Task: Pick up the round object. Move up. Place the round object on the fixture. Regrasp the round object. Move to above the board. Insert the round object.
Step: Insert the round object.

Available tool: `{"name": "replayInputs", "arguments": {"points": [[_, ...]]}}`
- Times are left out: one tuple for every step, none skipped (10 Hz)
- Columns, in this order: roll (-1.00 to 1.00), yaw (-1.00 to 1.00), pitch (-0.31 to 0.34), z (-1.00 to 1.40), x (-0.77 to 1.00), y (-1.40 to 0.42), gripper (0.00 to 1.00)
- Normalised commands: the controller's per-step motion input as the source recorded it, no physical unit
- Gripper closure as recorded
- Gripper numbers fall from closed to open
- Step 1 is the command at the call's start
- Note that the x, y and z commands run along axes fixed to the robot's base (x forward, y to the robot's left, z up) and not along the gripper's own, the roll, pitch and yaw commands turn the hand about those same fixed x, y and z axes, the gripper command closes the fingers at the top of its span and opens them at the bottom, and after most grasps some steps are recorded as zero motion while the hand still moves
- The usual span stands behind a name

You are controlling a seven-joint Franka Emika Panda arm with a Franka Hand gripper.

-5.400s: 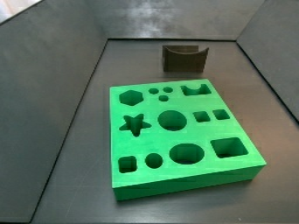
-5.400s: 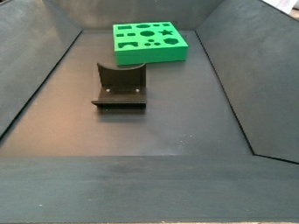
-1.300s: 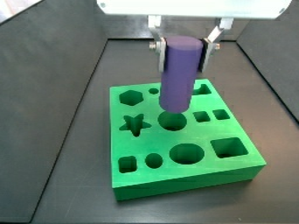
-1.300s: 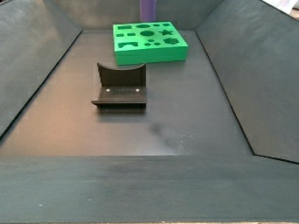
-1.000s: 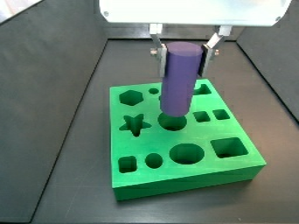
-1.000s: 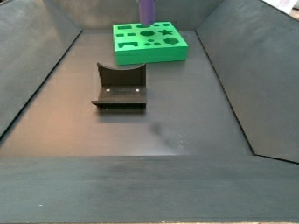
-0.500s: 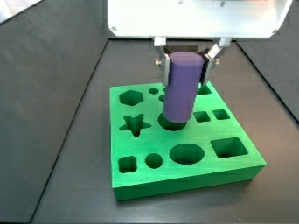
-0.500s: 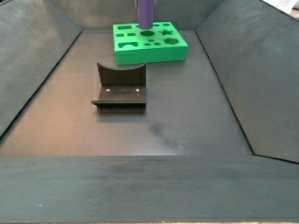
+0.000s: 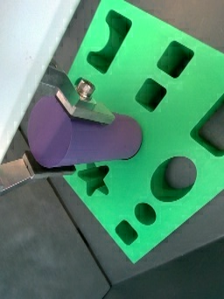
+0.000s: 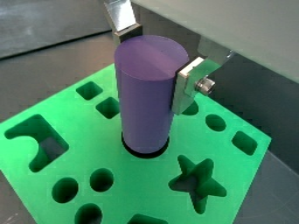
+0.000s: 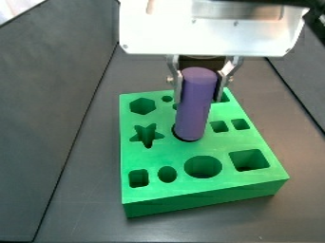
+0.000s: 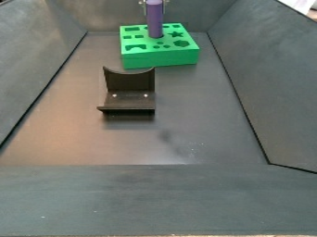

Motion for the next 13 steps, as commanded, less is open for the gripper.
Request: {"name": "replayInputs", "arguments": {"points": [[0.00, 0.03, 0.000, -0.28, 0.03, 0.01, 1.00], [0.00, 0.03, 0.000, -0.30, 0.10, 0.01, 1.00], [0.00, 0.02, 0.000, -0.30, 0.07, 0.06, 1.00], [0.00, 0.02, 0.000, -0.34, 0.05, 0.04, 1.00], [0.00, 0.01, -0.019, -0.41, 0.01, 0.00, 1.00], [0.00, 0.01, -0.020, -0.44, 0.03, 0.00, 1.00], [0.01, 0.01, -0.060, -0.52, 0.00, 0.00, 1.00], [0.04, 0.04, -0.036, -0.59, 0.02, 0.00, 1.00], [0.08, 0.06, -0.036, -0.62, 0.01, 0.00, 1.00], [0.11, 0.05, -0.043, -0.67, 0.00, 0.00, 1.00], [0.19, 0.03, -0.069, -0.74, 0.00, -0.04, 1.00], [0.24, 0.02, -0.099, -0.77, 0.00, -0.07, 1.00], [0.27, 0.01, -0.081, -0.76, 0.00, -0.08, 1.00]]}}
